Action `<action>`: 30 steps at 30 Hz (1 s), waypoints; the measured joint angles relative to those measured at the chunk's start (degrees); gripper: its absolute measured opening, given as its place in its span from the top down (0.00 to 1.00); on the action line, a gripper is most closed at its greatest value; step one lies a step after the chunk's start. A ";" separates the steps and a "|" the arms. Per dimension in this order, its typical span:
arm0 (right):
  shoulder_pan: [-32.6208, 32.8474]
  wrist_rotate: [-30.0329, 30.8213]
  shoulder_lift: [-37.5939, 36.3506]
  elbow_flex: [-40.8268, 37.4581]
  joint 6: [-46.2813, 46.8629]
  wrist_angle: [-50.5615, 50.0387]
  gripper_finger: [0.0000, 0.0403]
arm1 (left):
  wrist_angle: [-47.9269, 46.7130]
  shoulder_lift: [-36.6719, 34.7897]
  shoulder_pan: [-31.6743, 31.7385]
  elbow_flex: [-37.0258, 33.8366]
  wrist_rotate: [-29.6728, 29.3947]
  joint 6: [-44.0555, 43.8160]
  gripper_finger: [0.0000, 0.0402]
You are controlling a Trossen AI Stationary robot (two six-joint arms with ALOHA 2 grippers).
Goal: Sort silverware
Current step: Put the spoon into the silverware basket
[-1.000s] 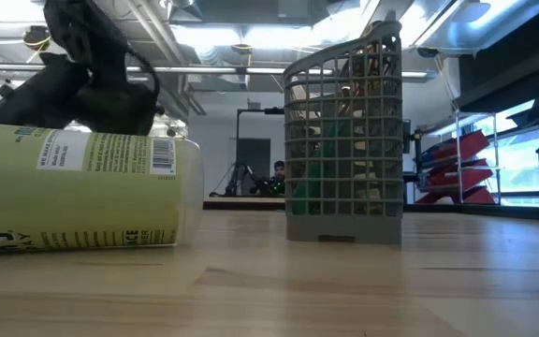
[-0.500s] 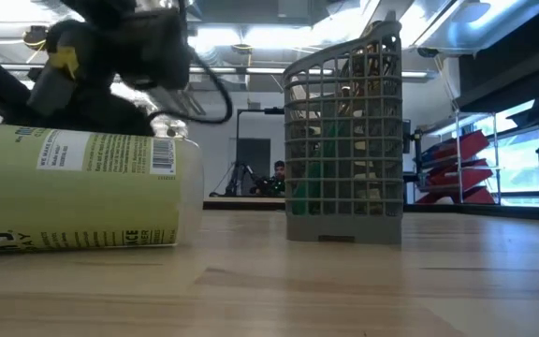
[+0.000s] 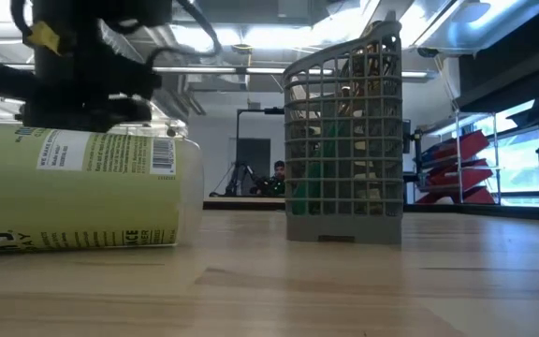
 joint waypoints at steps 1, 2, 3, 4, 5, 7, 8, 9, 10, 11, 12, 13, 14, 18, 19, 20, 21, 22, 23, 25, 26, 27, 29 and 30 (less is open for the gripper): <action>0.00 0.00 0.00 0.00 -0.03 0.08 0.81 | -0.57 -0.38 -0.40 0.01 -2.53 1.47 1.00; 0.01 0.00 0.00 0.00 -0.19 0.08 0.81 | -1.33 -0.64 -0.80 0.01 -5.09 4.11 1.00; 0.00 0.00 0.00 0.00 -0.25 0.08 0.81 | -1.73 -0.77 -1.31 0.01 -6.95 7.03 1.00; -0.01 0.00 0.00 0.00 -0.29 0.13 0.81 | -1.71 -0.81 -1.78 0.01 -8.18 10.20 1.00; 0.01 0.00 0.00 0.00 -0.31 0.11 0.81 | -2.00 -0.82 -2.34 0.01 -8.57 14.21 1.00; 0.01 0.00 0.00 0.00 -0.33 0.20 0.81 | -3.34 -0.79 -3.39 0.01 -8.50 25.35 1.00; 0.01 0.00 0.00 0.00 -0.35 0.20 0.81 | -3.42 -0.76 -3.90 0.01 -8.52 31.83 1.00; 0.01 0.00 0.00 0.00 -0.35 0.18 0.81 | -3.32 -0.73 -4.22 0.01 -8.52 38.61 1.00; 0.01 0.00 0.00 0.00 -0.37 0.18 0.81 | -3.32 -0.67 -4.49 0.01 -8.43 44.75 1.00; -0.01 0.02 0.00 0.00 -0.37 0.19 0.81 | -2.87 -0.67 -4.61 -0.01 -8.16 49.84 1.00; 0.01 0.15 0.00 0.00 -0.39 0.20 0.81 | -1.41 -0.67 -4.55 -0.22 -8.02 53.32 1.00; 0.01 0.55 0.00 0.00 -0.41 0.14 0.81 | 0.21 -0.67 -4.33 -0.33 -7.94 55.47 1.00; 0.01 0.93 0.00 0.00 -0.42 0.12 0.81 | 2.01 -0.65 -4.01 -0.44 -7.84 56.57 1.00; 0.00 1.53 0.00 0.00 -0.42 0.04 0.81 | 5.85 -0.58 -2.77 -0.43 -7.93 57.25 0.98; 0.00 1.53 0.00 0.00 -0.42 0.04 0.81 | 5.01 -0.43 -2.48 -0.43 -7.21 58.62 0.97; 0.00 1.53 0.00 0.00 -0.42 0.02 0.81 | 3.74 -0.26 -2.17 -0.43 -6.26 60.26 0.96; -0.01 1.53 0.00 0.00 -0.42 0.00 0.81 | 2.23 -0.11 -1.93 -0.46 -5.76 61.38 0.95; -0.01 1.53 0.00 0.00 -0.42 0.02 0.81 | 1.21 0.36 -1.56 -0.49 -5.70 61.81 0.93; 0.01 1.53 0.00 0.00 -0.44 0.02 0.81 | 0.80 0.63 -1.15 -0.49 -5.74 61.87 0.91; 0.01 1.53 0.00 0.00 -0.44 -0.02 0.81 | -0.62 1.49 -0.47 -0.49 -5.78 62.33 0.88; -0.01 1.53 0.00 0.00 -0.44 0.01 0.81 | -1.03 1.86 -0.22 -0.49 -5.81 63.19 0.86; 0.00 1.53 0.00 0.00 -0.44 0.07 0.81 | -0.75 2.24 -0.10 -0.49 -5.77 63.67 0.84; -0.01 1.53 0.00 0.00 -0.45 0.04 0.81 | 0.70 3.23 0.09 -0.49 -5.57 64.84 0.81; 0.00 1.53 0.00 0.00 -0.45 0.00 0.81 | 1.35 3.73 0.09 -0.49 -5.45 65.22 0.80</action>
